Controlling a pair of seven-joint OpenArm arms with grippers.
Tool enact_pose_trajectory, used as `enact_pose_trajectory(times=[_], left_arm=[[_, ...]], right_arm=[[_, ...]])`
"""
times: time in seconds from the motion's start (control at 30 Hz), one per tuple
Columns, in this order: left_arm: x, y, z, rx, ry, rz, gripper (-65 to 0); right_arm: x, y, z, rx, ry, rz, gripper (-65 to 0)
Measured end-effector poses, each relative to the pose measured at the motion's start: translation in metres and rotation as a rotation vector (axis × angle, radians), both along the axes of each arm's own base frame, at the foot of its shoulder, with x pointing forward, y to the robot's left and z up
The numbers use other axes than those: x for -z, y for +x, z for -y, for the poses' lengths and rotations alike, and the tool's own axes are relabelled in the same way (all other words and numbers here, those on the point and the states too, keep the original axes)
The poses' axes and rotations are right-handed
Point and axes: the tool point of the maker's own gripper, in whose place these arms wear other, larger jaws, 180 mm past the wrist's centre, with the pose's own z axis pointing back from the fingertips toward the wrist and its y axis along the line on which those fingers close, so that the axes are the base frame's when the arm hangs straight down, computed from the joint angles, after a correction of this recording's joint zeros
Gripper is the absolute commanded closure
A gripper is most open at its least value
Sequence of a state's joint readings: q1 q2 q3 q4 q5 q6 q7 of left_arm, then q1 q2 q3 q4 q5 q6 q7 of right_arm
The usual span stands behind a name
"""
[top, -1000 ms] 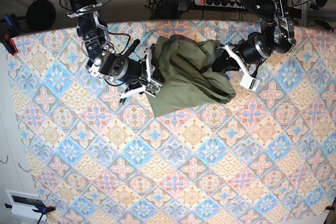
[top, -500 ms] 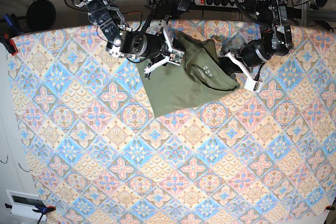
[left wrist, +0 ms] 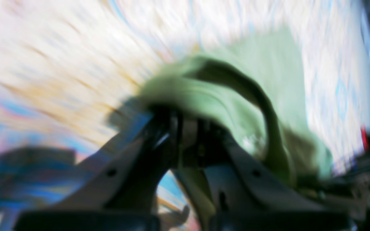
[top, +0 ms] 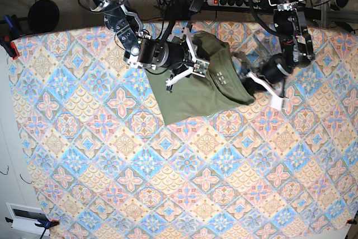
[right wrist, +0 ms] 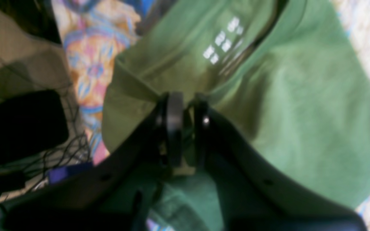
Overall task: Layout the t-shirt on the table in an organized manner, then fold the t-shirt properly
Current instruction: 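Grasp the bundle edge with the left gripper and tuck it under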
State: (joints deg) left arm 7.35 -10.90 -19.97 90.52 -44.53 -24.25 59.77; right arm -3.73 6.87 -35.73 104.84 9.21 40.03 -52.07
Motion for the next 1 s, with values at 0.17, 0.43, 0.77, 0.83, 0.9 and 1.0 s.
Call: enact_pose_trajectory(times=[0.17,0.43,0.77,0.83,0.9,1.0], left_arm=[[0.0,-0.002,-0.018,-0.008,0.039,-0.034,0.0],[0.017,-0.024,-0.013,0.02,0.044,-0.102,0.0],[0.002,-0.032,-0.005,0.034,0.005,-0.063,-32.9],[-0.004,-0.034,-0.005,0.05,-0.032,-0.054,-41.6],[-0.016,-0.031,-0.01,0.048,-0.087,-0.028,-48.9],[-0.016,-0.026,-0.021,0.004,-0.195,-0.031,-55.5]], right_arm=[[0.014,-0.003,0.024,-0.007,-0.078,-0.005,-5.6],[0.015,-0.002,0.026,-0.006,-0.084,-0.001,-5.6],[0.016,-0.002,0.029,-0.007,-0.093,0.001,-5.6],[0.016,-0.002,0.03,-0.007,-0.095,0.001,-5.6],[0.016,-0.002,0.029,-0.007,-0.093,0.002,-5.6],[0.014,0.0,0.028,-0.007,-0.086,0.007,-5.6]])
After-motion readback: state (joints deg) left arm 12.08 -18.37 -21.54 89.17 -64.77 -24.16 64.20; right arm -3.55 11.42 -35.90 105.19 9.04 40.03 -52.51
